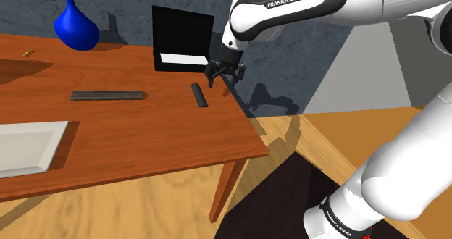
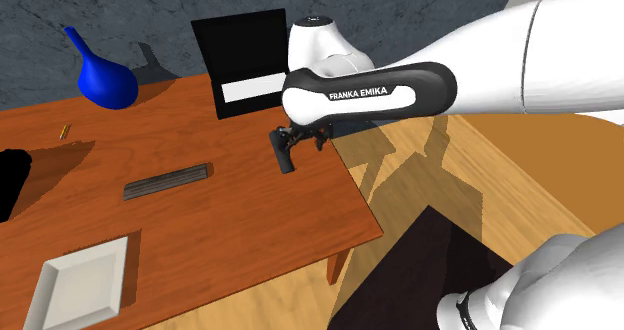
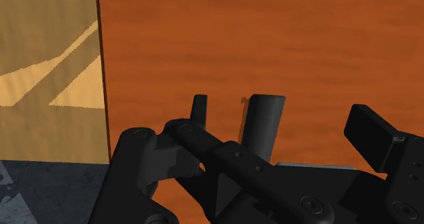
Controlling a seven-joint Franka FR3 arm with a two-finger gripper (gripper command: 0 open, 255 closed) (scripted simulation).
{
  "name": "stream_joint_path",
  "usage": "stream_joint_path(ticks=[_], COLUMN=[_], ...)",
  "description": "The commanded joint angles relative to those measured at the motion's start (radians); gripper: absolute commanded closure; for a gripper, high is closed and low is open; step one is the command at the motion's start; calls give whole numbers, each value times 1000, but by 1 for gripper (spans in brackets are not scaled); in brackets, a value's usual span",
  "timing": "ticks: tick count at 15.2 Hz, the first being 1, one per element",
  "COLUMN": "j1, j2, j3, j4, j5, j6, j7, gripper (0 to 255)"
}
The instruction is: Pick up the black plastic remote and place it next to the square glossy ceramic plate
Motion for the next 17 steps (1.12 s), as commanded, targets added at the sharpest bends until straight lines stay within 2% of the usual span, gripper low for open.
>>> stream_joint_path(ticks=[1,10,17], j1=[1,12,17], j2=[86,425,471], j3=[0,-29,-30], j4=[69,387,360], j5=[-13,-52,-55], j6=[17,36,109], j7=[30,122,123], gripper=[0,0,0])
